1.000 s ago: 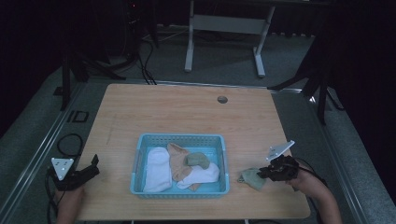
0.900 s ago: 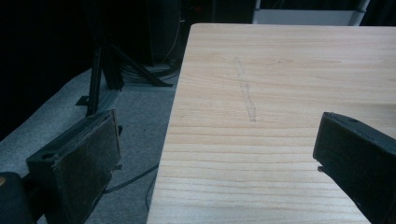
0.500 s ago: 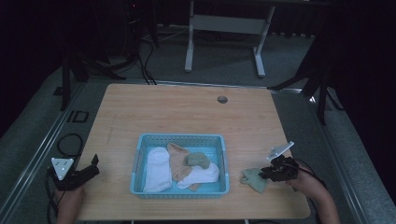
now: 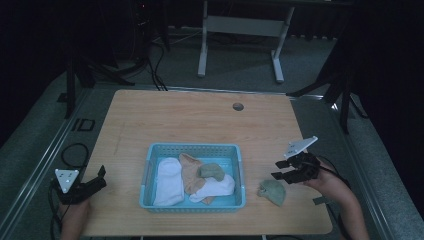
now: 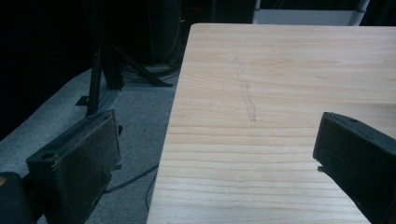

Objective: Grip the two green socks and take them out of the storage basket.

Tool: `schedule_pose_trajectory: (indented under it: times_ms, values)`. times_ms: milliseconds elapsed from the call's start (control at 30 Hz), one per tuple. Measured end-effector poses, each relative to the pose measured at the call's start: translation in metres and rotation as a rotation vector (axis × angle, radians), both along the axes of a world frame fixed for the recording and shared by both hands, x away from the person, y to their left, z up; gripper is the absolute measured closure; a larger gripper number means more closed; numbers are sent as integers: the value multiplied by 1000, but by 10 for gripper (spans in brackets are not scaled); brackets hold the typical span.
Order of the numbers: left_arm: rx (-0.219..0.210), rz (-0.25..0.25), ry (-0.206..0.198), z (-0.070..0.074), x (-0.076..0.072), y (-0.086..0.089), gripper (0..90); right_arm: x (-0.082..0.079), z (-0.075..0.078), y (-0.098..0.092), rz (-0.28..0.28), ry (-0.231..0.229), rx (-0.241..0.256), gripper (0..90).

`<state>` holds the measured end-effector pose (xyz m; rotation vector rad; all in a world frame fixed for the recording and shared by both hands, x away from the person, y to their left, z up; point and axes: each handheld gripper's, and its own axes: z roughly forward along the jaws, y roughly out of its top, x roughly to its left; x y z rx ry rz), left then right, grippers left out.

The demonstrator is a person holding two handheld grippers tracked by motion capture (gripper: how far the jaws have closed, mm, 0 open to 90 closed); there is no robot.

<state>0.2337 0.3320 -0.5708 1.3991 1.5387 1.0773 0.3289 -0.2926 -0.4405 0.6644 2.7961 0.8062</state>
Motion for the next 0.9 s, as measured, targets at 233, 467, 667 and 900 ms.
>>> schedule_pose_trajectory:
  times_ms: [233, 467, 667, 900]
  values:
    - [-1, -2, 1, 0, 0, 0, 3, 3, 14, 31, 73, -30, -11, 532]
    - [-2, -3, 1, 0, 0, 0, 4, 8, 16, 66, 150, -36, -6, 533]
    - [-4, -5, 1, 0, 0, 1, 4, 15, 10, 98, 210, -27, -19, 539]
    - [-2, -5, 1, 0, 0, 1, 4, 20, -1, 125, 263, -6, -46, 555]
